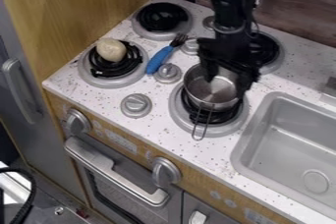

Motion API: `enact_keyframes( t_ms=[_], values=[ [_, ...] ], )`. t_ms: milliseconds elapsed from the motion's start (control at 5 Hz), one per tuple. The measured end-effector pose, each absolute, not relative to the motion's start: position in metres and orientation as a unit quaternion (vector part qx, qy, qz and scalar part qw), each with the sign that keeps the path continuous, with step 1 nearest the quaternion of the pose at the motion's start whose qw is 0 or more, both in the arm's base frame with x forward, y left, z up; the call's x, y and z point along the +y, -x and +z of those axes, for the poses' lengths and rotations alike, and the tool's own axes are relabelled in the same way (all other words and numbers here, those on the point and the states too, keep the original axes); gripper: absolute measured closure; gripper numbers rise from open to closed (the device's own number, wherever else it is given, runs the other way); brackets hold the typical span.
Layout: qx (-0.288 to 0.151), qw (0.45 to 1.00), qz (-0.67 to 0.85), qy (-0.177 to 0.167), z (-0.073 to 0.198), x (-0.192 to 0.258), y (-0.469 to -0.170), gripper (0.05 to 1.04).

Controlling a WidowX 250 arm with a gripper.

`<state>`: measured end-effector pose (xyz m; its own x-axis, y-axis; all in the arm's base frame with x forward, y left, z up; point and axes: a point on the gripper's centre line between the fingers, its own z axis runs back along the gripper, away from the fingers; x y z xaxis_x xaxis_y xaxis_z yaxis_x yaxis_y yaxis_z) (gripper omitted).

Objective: Move the silver pot from the right lower burner to the right upper burner

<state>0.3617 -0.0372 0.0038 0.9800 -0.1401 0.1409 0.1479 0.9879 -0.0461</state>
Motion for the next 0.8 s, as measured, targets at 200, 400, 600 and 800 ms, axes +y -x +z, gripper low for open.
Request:
enact_keyframes(
  t_ms=[200, 400, 600, 800],
  values=[
    [-0.060, 0.995, -0.066, 0.042, -0.013, -0.047, -0.375, 0.085],
    [-0.056, 0.996, -0.060, 0.040, -0.035, -0.048, -0.379, 0.085],
    [-0.035, 0.997, -0.072, 0.014, -0.049, -0.045, -0.386, 0.133],
    [-0.044, 0.994, -0.096, -0.012, -0.051, -0.039, -0.386, 0.418]
  ],
)
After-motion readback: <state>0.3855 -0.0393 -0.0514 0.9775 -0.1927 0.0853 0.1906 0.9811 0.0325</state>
